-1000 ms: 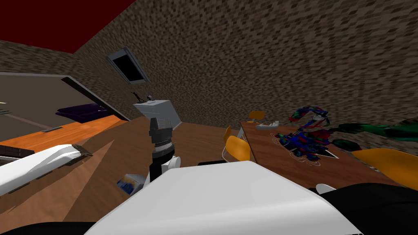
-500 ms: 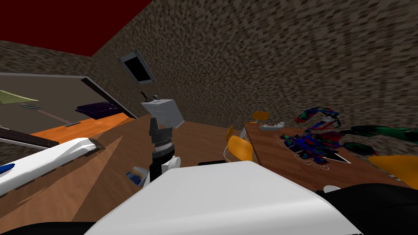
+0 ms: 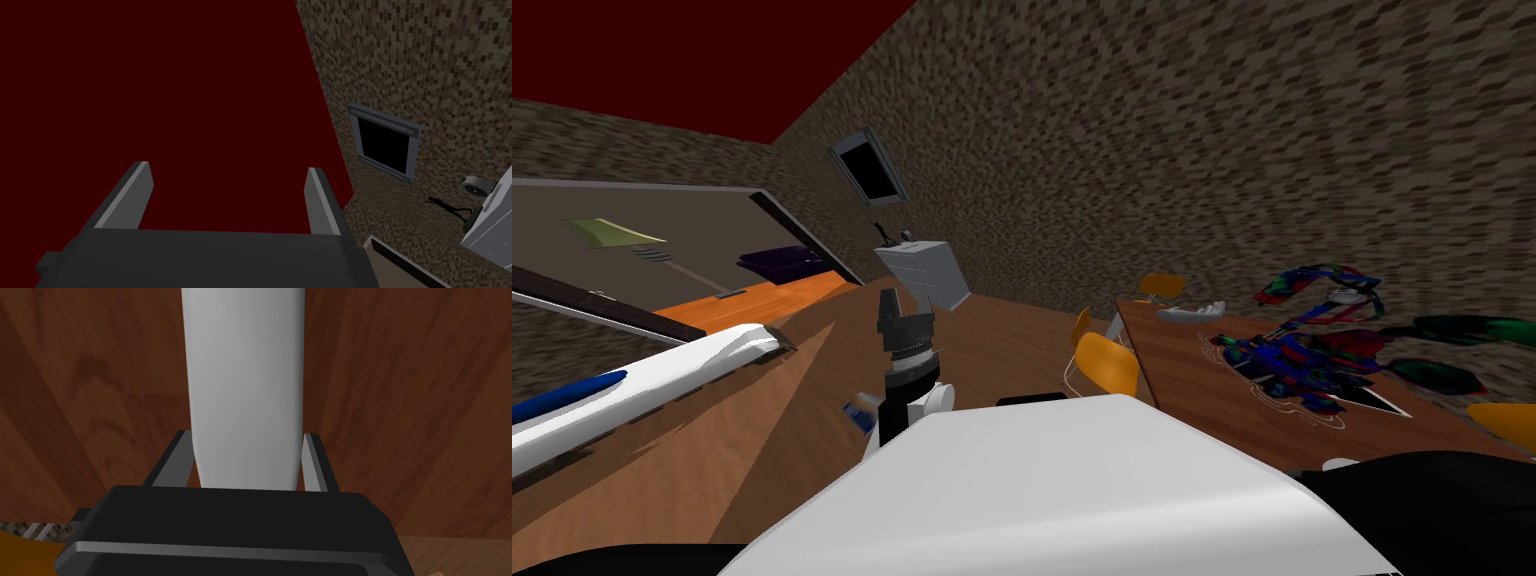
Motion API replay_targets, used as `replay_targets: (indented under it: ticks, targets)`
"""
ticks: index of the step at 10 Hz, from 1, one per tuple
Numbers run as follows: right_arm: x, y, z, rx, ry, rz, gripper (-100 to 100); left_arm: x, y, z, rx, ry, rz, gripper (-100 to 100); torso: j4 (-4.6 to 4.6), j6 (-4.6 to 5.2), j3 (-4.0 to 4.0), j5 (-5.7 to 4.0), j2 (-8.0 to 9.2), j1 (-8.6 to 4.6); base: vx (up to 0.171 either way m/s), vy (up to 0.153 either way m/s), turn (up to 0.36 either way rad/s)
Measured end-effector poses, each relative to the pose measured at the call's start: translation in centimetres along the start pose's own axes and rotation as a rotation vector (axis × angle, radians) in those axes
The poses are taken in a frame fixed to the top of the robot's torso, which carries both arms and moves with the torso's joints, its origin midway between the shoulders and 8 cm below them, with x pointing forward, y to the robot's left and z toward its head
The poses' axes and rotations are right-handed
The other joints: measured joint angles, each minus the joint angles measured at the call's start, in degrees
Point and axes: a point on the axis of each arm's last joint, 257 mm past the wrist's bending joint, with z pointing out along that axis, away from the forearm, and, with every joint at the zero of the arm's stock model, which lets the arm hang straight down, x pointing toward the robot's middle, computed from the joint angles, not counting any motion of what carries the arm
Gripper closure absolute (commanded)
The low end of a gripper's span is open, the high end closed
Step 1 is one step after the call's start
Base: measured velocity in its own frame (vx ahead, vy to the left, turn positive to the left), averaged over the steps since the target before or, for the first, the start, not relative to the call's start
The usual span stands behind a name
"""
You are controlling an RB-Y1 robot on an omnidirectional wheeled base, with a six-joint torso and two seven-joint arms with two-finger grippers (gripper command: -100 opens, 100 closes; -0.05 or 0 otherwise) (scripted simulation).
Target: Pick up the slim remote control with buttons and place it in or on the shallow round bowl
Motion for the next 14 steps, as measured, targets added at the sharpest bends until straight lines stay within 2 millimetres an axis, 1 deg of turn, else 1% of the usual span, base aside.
replay_targets:
  ticks: [5,6,7,8,10,11,12,13,14]
  targets:
    - [1.8,-0.3,-1.0,0.019,-0.001,0.046,100,0.0,0.0,0.0,0.0,0.0,0.0,0,0.0,0.05,-0.01,0.05,-0.03,-0.01,-0.03,0.032,0.074]
    - [1.8,-0.4,-1.0,0.02,-0.001,0.045,0,0.0,0.0,0.0,0.0,0.0,0.0,0,-0.02,0.06,-0.04,0.03,-0.07,-0.08,0.0,0.0,0.0]
    - [1.8,-0.4,-1.0,0.02,-0.001,0.045,100,0.0,0.0,0.0,0.0,0.0,0.0,0,-0.04,0.06,-0.06,0.02,-0.11,-0.12,-0.013,0.018,-0.036]
    - [2.5,-0.8,-1.6,0.024,0.014,0.043,100,0.0,0.0,0.0,0.0,0.0,0.0,0,-0.04,0.08,-0.06,0.1,-0.09,-0.08,-0.022,0.033,-0.057]
    - [5.1,-1.8,-3.7,0.038,0.06,0.045,100,0.0,0.0,0.0,0.0,0.0,0.0,0,0.01,0.13,0.01,0.18,0.0,0.08,-0.027,0.047,-0.063]
    - [6.0,-2.4,-4.6,0.044,0.079,0.044,100,0.0,0.0,0.0,0.0,0.0,0.0,0,0.02,0.13,0.03,0.18,0.03,0.12,-0.035,0.041,-0.069]
    - [6.6,-2.7,-5.7,0.049,0.094,0.041,100,0.0,0.0,0.0,0.0,0.0,0.0,0,0.01,0.18,0.04,0.19,0.07,0.15,-0.029,0.028,-0.028]
    - [7.2,-3.2,-6.0,0.056,0.103,0.048,100,0.0,0.0,0.0,0.0,0.0,0.0,0,0.02,0.14,0.03,0.13,0.03,0.08,-0.046,0.05,-0.077]
    - [8.0,-4.0,-6.7,0.062,0.118,0.048,100,0.0,0.0,0.0,0.0,0.0,0.0,0,0.01,0.19,0.04,0.18,0.08,0.13,-0.052,0.071,-0.08]
